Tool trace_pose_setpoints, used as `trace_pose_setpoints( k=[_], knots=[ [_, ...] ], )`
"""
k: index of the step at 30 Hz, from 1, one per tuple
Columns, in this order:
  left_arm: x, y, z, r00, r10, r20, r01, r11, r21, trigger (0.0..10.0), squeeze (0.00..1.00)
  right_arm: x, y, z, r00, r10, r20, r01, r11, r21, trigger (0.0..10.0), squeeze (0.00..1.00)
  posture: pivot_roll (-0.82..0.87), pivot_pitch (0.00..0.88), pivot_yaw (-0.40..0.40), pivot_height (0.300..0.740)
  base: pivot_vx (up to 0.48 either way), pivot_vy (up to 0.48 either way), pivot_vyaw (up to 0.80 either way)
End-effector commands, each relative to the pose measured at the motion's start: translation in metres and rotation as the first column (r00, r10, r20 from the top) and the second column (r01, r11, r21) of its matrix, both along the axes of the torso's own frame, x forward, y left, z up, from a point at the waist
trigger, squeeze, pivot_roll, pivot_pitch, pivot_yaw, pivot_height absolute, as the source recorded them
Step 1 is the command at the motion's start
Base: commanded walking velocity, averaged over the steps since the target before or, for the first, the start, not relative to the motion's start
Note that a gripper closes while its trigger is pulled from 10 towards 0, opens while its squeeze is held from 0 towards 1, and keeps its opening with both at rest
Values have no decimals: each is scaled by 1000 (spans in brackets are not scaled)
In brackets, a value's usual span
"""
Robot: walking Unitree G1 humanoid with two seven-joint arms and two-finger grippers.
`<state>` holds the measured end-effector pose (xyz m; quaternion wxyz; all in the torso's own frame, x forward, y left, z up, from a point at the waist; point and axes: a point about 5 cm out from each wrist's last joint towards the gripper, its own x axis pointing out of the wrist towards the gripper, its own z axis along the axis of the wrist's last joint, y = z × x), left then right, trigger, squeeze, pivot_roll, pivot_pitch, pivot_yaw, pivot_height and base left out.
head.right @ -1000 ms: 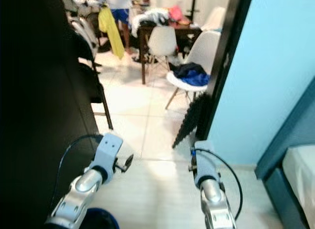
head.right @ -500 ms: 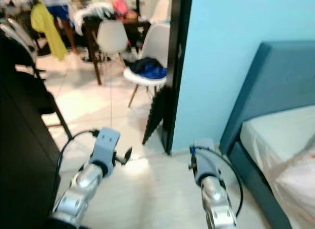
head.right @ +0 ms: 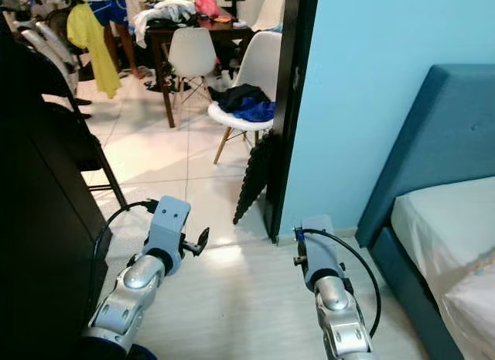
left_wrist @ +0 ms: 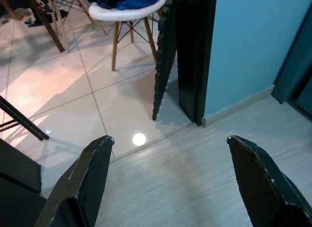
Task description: Clean up the room
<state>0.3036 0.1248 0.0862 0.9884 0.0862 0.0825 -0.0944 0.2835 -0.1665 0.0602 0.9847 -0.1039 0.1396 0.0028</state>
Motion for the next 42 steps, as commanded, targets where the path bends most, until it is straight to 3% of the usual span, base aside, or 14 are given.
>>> trace_pose_setpoints(
  k=[1, 42],
  knots=[
    [1, -4, -2, 1000, -3, -8, 3, 1000, -13, 10000, 0, 1, -2, 4, 1000, -4, 11, 4, 1000, -12, 10000, 0, -28, 2, -44, 740, 0, -326, 0],
    [6, -2, -1, 1000, -14, -2, 14, 1000, -6, 10000, 0, 2, -2, 4, 1000, -19, 17, 19, 1000, -24, 10000, 0, -25, 0, -33, 740, 0, -320, 0]
  ],
)
